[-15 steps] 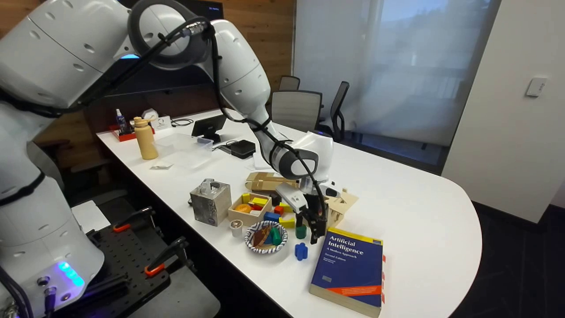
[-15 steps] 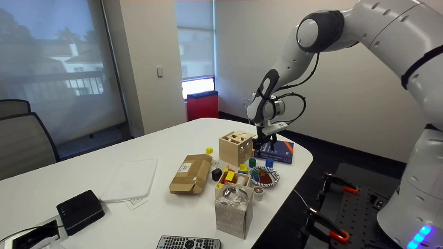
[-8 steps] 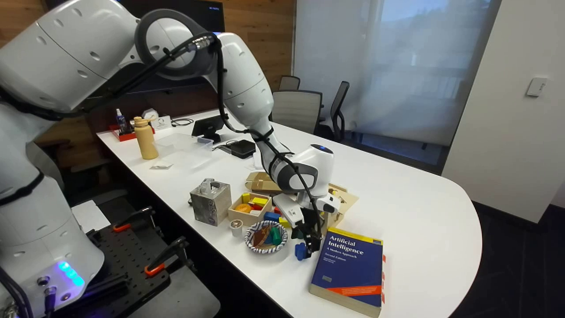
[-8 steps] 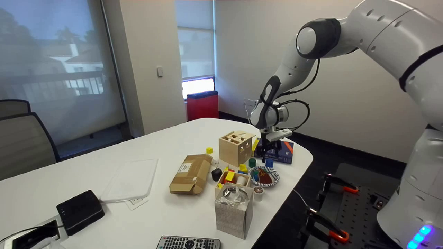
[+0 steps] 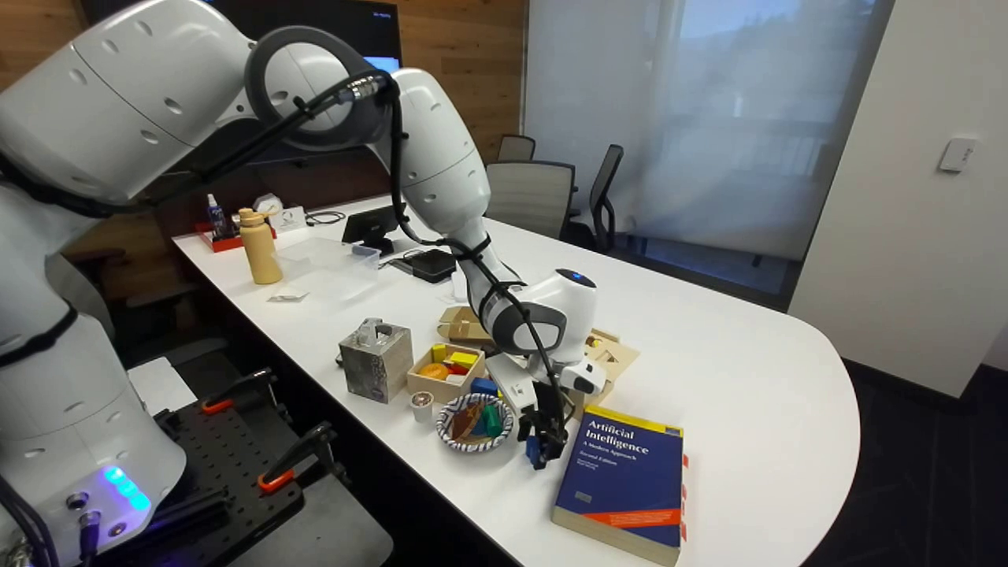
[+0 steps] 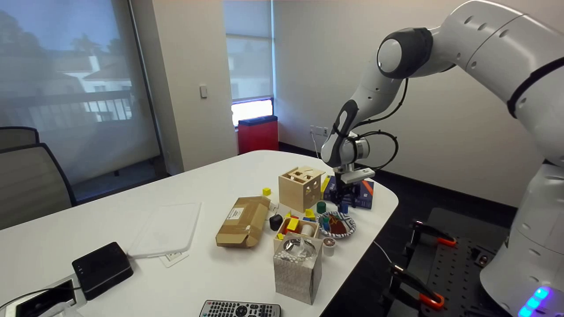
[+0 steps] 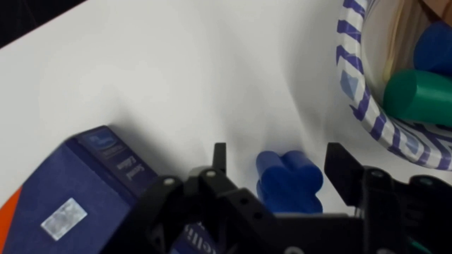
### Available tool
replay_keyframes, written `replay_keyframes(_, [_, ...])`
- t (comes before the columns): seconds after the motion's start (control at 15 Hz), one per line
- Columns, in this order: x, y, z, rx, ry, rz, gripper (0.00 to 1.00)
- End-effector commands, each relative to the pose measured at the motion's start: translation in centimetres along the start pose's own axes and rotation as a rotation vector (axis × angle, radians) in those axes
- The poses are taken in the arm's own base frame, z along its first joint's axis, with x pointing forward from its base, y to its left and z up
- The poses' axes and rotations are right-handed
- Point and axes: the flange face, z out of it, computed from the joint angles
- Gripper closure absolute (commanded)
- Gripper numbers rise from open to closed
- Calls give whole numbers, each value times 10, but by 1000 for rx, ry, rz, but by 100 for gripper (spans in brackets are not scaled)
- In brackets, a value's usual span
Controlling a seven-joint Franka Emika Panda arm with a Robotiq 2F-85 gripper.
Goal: Place the blue cube in the wooden box through the lid cutting
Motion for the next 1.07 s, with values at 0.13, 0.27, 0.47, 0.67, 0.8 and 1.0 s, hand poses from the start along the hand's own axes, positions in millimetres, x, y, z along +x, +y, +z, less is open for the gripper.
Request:
replay_keyframes(0.13, [-1,-2,-6,31,12,-1,73])
replay_keyframes(0.27, [-2,-4,-7,28,15,-4,85])
replay_keyframes(0.47, [-4,-8,-14,15,14,-8,85])
replay_keyframes(0.67, [-9,-11,-44,5,30,-17,85])
replay_keyframes(0.8, [-10,-14,-73,-3,56,-31,85])
replay_keyframes(1.0, [-3,-18,-120,-16,100,-60,85])
